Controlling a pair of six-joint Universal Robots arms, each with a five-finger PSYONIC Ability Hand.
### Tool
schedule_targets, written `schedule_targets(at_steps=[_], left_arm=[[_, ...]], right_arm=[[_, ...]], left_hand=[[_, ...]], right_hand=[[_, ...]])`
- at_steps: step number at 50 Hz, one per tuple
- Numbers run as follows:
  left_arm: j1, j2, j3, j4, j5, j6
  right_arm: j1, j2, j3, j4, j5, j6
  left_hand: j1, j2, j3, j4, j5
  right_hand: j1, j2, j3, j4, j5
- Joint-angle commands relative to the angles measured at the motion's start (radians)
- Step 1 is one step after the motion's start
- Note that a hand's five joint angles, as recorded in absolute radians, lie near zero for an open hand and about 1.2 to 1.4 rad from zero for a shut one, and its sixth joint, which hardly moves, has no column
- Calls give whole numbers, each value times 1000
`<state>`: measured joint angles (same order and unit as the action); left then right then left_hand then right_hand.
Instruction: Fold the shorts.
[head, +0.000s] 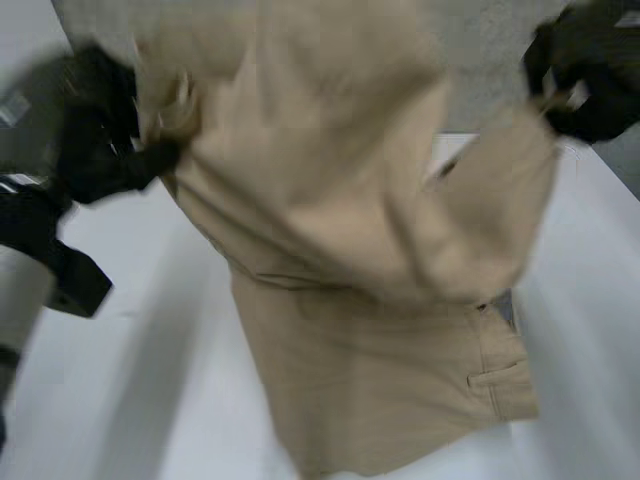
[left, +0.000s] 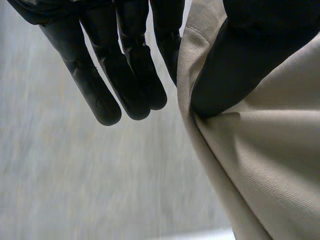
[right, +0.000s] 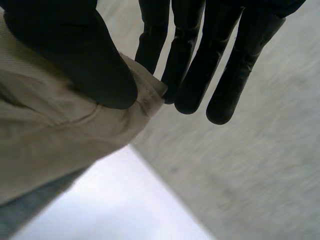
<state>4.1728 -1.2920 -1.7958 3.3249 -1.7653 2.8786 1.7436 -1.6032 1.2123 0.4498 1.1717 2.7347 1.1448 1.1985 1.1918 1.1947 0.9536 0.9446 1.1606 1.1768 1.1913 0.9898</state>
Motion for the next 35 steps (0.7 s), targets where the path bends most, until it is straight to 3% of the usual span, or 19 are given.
schedule_targets(at_steps=[1, 3, 4, 6, 7, 12, 14, 18, 19, 23, 24, 25, 26, 31, 35], left_arm=[[73, -335, -47, 8, 44, -119], [79, -400, -31, 10, 46, -125], [82, -432, -19, 10, 46, -128], [92, -491, 4, 11, 44, -134], [98, -521, 18, 11, 46, -134], [133, -754, 166, 47, 35, -137], [138, -773, 190, 50, 33, -137], [191, -834, 302, 74, 12, -142], [199, -839, 317, 90, 0, -145], [224, -874, 368, 189, -86, -194], [233, -894, 381, 218, -117, -211], [236, -905, 389, 228, -128, -216], [236, -917, 397, 234, -135, -217], [233, -931, 401, 193, -137, -197], [221, -874, 385, 124, -126, -174]], right_arm=[[160, 262, 4, -10, 72, -105], [174, 293, 1, -16, 86, -112], [204, 412, -32, -78, 141, -105], [209, 446, -43, -103, 152, -104], [221, 533, -78, -179, 185, -95], [231, 655, -165, -315, 253, -58], [234, 675, -180, -344, 267, -49], [243, 761, -255, -570, 339, -15], [243, 797, -279, -685, 373, -18], [243, 859, -315, -772, 408, -23], [243, 879, -327, -772, 417, -26], [243, 914, -355, -755, 434, -36], [244, 945, -378, -719, 446, -52], [249, 957, -392, -619, 456, -75], [252, 910, -358, -577, 451, -72]], left_hand=[[251, 198, 204, 202, 268], [251, 198, 204, 202, 268], [251, 198, 204, 202, 268], [251, 198, 204, 202, 268], [251, 198, 204, 202, 268], [251, 198, 204, 202, 268], [251, 198, 204, 202, 268], [251, 198, 204, 202, 268], [251, 198, 204, 202, 268], [251, 198, 204, 202, 268], [251, 198, 204, 202, 268], [249, 195, 202, 199, 266], [74, 21, 28, 25, 91], [-701, -755, -748, -751, -684], [-919, -973, -966, -969, -902]], right_hand=[[452, 236, 219, 205, 232], [452, 236, 219, 205, 232], [452, 236, 219, 205, 232], [452, 236, 219, 205, 232], [452, 236, 219, 205, 232], [452, 236, 219, 205, 232], [452, 236, 219, 205, 232], [452, 236, 219, 205, 232], [452, 236, 219, 205, 232], [452, 236, 219, 205, 232], [290, 74, 58, 43, 70], [-412, -628, -644, -659, -632], [-770, -986, -1002, -1017, -990], [-770, -986, -1002, -1017, -990], [-770, -986, -1002, -1017, -990]])
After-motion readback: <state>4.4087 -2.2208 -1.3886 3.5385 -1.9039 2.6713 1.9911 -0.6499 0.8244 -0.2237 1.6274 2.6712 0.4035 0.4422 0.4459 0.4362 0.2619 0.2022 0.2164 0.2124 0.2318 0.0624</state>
